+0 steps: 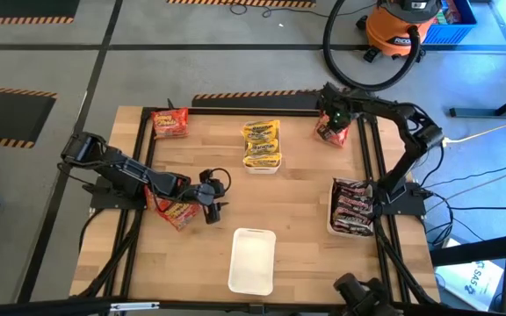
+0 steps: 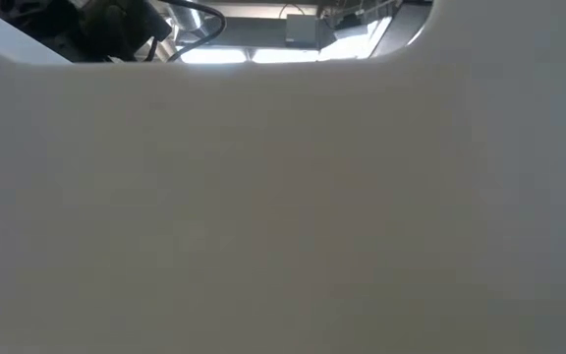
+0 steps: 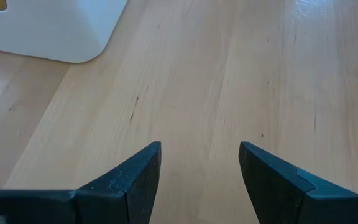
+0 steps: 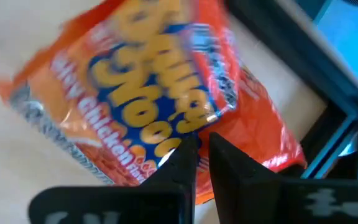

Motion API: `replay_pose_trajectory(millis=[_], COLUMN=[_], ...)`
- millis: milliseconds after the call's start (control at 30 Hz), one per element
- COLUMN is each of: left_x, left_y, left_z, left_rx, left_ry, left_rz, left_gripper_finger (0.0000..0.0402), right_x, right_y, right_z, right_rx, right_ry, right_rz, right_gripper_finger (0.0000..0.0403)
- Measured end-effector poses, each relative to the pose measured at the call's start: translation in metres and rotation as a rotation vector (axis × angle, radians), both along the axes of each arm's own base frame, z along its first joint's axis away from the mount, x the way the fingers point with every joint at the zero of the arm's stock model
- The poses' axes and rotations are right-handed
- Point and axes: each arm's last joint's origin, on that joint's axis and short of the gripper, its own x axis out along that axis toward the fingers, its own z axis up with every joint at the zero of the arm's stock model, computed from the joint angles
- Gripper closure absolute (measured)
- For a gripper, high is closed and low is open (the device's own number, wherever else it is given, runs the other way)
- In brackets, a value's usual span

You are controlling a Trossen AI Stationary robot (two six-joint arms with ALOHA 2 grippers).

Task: Sort Maruchan noodles
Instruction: Put the top right orange noodle pack into the bottom white bin

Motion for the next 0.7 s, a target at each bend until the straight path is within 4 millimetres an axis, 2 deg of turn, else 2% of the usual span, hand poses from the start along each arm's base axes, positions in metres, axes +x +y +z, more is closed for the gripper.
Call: replay_pose_trajectory(millis=[133, 333, 700], left_x=[0.000, 0.000, 0.000], left_y=[0.000, 0.000, 0.000], left_z=[0.000, 0.000, 0.000], left_rx=[0.000, 0.000, -0.001], left_ry=[0.000, 0.000, 0.000], left_rz=[0.000, 0.001, 0.001], left_gripper_finger=[0.0190, 0.0190, 0.0190], right_x=[0.005, 0.031, 0.079], right_y=[0.010, 0.036, 0.104], right_z=[-0.006, -0.007, -0.008], right_rx=[0.076, 0.172, 0.252], right_ry=[-0.060, -0.129, -0.113], right_rz=[0.017, 0.049, 0.167], right_gripper_finger=[0.0377, 0.0377, 0.0377])
